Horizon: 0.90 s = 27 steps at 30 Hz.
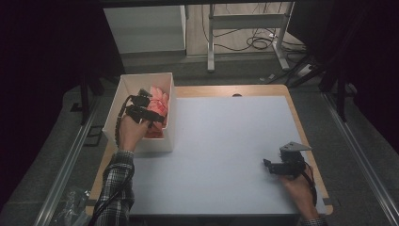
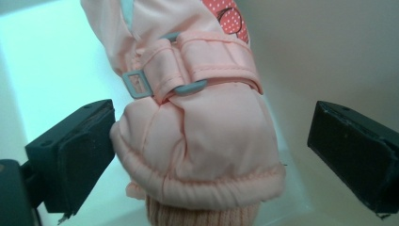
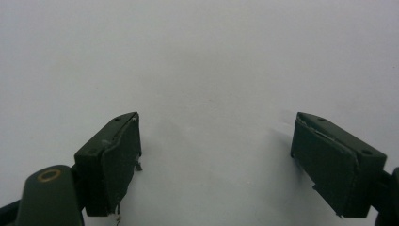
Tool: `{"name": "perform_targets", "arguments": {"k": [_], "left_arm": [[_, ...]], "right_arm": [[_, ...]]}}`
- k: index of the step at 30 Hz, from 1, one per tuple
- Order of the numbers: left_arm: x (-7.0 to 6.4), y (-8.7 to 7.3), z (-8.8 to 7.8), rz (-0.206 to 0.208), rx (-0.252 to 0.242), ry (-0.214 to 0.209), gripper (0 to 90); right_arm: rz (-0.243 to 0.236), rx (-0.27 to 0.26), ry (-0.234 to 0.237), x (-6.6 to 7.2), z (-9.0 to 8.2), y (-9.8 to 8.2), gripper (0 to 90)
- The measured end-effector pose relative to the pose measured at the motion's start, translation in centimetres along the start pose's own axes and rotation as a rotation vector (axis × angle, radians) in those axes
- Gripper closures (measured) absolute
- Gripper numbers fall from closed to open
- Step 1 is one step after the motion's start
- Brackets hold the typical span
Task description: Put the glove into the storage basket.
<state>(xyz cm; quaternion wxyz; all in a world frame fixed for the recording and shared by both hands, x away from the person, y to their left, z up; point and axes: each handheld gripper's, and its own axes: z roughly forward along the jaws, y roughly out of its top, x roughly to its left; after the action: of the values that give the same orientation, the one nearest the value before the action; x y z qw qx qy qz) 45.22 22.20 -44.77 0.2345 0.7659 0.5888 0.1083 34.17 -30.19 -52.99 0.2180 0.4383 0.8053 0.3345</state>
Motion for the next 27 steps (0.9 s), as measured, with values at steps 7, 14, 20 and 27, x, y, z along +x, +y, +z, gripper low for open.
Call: {"name": "perform_targets", "arguments": {"k": [7, 14, 20, 27], "left_arm": [[-0.1, -0.3, -0.9, 0.011, -0.039, 0.02, 2.3], [0.4, -0.7, -1.1, 0.006, -0.057, 0.03, 2.2], [0.2, -1.1, -1.9, 0.03, -0.076, 0.031, 2.2], [-0.3, -1.5, -3.0, 0.064, -0.122, 0.021, 2.2]], "right_arm": [[0.0, 0.0, 0.0, 0.0, 0.0, 0.0, 16.9], [0.0, 0.0, 0.0, 0.0, 0.0, 0.0, 16.9], [0.0, 0.0, 0.0, 0.0, 0.0, 0.0, 16.9], [0.0, 0.0, 0.0, 0.0, 0.0, 0.0, 16.9]]}}
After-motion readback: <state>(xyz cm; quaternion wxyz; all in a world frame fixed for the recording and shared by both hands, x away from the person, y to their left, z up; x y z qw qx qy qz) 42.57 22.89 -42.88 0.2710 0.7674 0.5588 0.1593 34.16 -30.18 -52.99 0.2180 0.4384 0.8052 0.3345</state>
